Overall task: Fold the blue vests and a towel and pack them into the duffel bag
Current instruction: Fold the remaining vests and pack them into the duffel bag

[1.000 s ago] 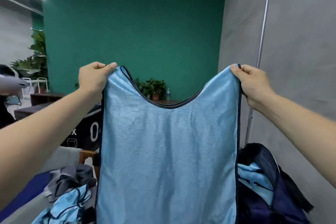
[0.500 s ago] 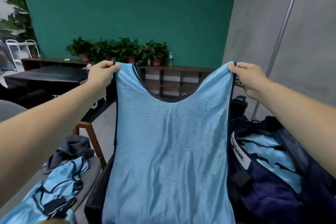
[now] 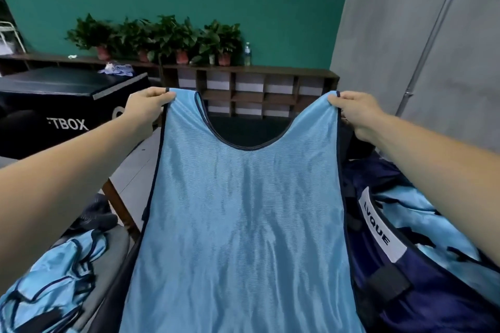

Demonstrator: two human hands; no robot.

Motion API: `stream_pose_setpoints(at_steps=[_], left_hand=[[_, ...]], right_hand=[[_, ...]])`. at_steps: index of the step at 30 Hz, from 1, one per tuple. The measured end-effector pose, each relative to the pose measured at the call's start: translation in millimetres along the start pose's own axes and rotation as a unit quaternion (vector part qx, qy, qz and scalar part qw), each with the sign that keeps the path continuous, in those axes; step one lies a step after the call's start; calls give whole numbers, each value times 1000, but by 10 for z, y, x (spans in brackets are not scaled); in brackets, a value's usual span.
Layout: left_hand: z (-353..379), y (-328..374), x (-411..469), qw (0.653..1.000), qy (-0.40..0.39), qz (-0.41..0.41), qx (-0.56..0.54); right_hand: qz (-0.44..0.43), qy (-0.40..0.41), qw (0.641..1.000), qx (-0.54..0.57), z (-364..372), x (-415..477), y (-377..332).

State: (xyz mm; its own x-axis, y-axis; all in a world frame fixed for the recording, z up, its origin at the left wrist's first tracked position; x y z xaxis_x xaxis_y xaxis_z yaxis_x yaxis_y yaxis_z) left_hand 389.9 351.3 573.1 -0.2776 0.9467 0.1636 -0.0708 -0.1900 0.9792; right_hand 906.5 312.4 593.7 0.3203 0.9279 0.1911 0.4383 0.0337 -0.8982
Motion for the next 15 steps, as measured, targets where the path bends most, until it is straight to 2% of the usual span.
stream_pose_setpoints(at_steps=[9,15], left_hand=[[131,5,446,999,13,32,-2],[145,180,501,998,8,49,-23]], right_hand=[[17,33,999,10,65,475,87],[-15,48,998,37,-50,550,-61]])
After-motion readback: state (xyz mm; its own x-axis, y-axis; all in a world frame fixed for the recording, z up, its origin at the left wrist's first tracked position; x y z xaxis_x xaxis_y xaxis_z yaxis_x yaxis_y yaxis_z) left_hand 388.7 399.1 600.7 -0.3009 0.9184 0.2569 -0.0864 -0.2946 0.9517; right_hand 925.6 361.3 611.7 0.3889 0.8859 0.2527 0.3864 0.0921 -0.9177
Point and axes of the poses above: each hand's wrist, its own x-axis towards the middle knuckle, its own z-axis out of the palm, y = z × x, the point moved 8 cm from there along x, towards the middle knuckle, and after that the axes turned 11 degrees about -x, right-handed, at the moved point
